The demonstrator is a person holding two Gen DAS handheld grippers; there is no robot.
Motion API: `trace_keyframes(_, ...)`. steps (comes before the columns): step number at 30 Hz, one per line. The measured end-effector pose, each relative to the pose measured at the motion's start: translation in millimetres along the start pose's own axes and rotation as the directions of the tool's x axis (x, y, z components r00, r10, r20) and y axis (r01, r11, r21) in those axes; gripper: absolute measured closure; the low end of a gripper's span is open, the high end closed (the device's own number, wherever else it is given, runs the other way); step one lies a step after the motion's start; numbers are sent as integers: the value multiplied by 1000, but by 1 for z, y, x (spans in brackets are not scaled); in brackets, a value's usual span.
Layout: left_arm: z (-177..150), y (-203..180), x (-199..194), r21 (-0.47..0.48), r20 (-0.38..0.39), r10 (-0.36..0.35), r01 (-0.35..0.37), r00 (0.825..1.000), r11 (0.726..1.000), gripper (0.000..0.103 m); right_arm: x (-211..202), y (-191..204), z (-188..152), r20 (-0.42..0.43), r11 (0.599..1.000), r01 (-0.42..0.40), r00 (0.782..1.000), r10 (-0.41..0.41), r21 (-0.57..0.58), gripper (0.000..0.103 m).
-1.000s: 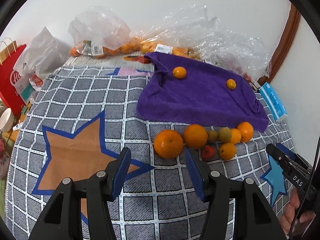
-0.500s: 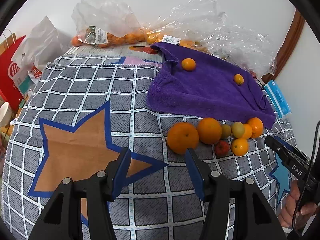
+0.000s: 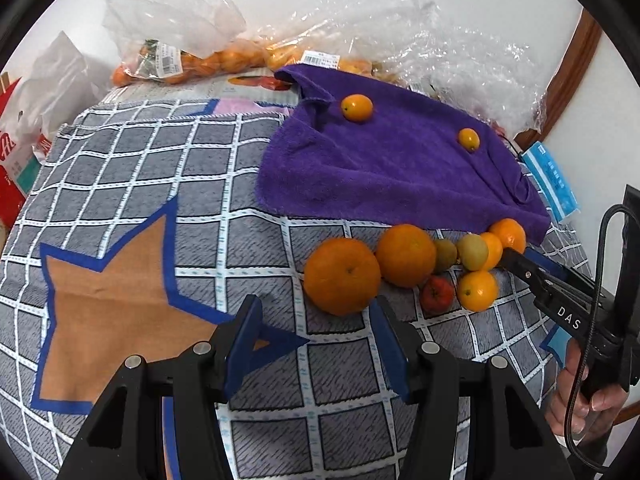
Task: Organize fruits
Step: 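Grasp a large orange with the right tool while the left tool grasps an orange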
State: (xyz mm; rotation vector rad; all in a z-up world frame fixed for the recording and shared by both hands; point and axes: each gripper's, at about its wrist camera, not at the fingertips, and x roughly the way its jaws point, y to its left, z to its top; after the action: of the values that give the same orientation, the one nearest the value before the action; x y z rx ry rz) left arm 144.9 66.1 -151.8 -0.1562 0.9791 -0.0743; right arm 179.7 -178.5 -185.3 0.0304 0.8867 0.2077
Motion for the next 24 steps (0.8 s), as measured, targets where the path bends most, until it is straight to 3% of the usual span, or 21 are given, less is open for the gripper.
trace_keyframes(10, 6, -15, 12, 39, 9, 22, -22, 1000, 999, 49, 14, 2, 8, -17, 999, -15, 1000, 15, -29, 54)
trace_keyframes(13, 7, -17, 15, 46, 22, 35, -36, 999, 998, 49, 14, 5, 8, -16, 999, -27, 1000, 27, -41, 62)
trace_keyframes(16, 7, -20, 16, 60, 38, 50, -53, 998, 997, 61, 12, 7, 5, -10, 998, -13, 1000, 13, -55, 62)
trace_keyframes(24, 0, -16, 10, 28, 28, 24, -25, 999, 999, 63, -4, -1, -7, -17, 1000, -16, 1000, 16, -9, 62)
